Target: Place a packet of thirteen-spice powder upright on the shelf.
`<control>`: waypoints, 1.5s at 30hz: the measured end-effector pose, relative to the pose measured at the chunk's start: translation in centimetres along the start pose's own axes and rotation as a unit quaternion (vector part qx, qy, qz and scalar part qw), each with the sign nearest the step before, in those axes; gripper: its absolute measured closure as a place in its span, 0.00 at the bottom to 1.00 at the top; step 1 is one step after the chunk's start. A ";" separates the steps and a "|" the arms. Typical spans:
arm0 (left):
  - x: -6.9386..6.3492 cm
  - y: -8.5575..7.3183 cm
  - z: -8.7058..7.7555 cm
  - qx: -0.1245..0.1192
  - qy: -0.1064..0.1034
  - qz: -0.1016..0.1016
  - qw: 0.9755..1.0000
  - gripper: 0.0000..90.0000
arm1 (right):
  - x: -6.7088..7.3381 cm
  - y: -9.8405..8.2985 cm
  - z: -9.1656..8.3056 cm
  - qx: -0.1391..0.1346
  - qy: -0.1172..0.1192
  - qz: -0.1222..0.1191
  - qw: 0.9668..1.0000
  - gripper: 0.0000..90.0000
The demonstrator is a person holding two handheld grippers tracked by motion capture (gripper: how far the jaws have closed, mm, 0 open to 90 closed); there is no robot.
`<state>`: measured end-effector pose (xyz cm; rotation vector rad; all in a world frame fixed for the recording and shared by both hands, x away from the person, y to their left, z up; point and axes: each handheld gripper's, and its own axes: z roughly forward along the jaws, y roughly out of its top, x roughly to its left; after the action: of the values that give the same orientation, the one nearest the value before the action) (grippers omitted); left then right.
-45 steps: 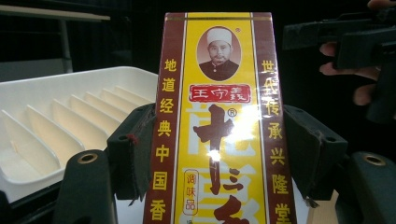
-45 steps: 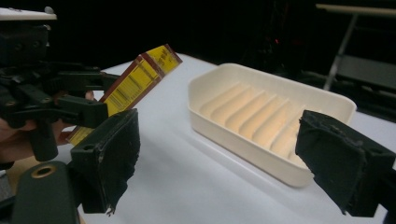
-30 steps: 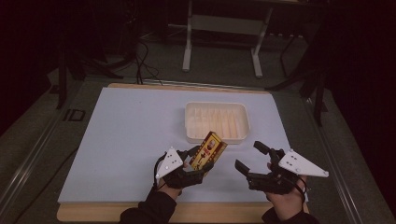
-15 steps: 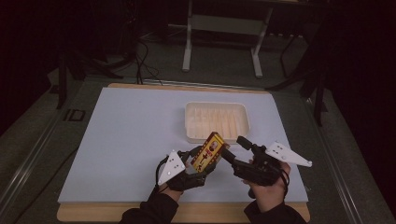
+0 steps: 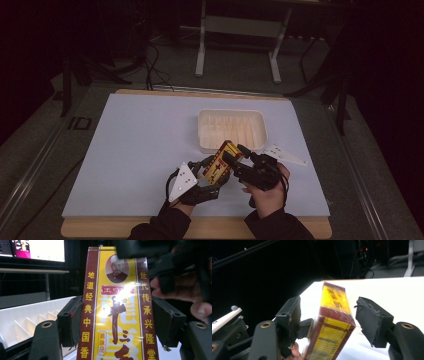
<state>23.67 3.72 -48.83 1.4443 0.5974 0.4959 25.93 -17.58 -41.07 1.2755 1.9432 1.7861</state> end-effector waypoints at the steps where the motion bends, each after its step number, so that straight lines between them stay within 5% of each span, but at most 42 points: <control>1: 0.0 0.0 0.0 -0.001 0.001 0.001 1.000 0.37 | -0.1 -0.1 0.1 0.002 -0.001 0.006 1.000 0.46; 4: -0.1 0.0 0.0 -0.003 0.001 0.004 1.000 0.37 | -0.2 -0.1 0.3 0.005 0.000 0.016 1.000 0.51; 7: -0.1 -0.1 0.0 -0.004 0.007 0.006 1.000 0.36 | -0.2 -0.1 0.5 0.010 0.003 0.028 1.000 0.68; 13: -0.2 -0.4 0.1 0.001 0.012 -0.002 1.000 0.36 | 0.0 0.1 0.6 0.018 0.009 0.042 0.999 0.73; 27: 0.2 0.4 -0.2 -0.006 0.018 -0.018 1.000 0.33 | 1.3 0.9 1.0 0.017 0.006 0.012 1.000 0.75; 32: 0.2 0.6 0.1 0.009 0.012 -0.020 1.000 0.19 | 1.6 0.5 1.5 0.023 -0.003 -0.012 1.000 0.75; 37: 0.0 0.9 -0.1 0.009 0.003 -0.013 1.000 0.15 | 1.4 0.6 1.6 0.021 -0.010 -0.016 1.000 0.75; 45: 0.8 1.1 -0.3 0.046 0.005 -0.058 0.997 0.03 | 1.4 1.7 1.4 -0.007 -0.044 -0.079 0.996 0.75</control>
<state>24.14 4.52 -47.83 1.4851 0.7157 0.3885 26.75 -15.78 -39.34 1.1422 1.9223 1.6375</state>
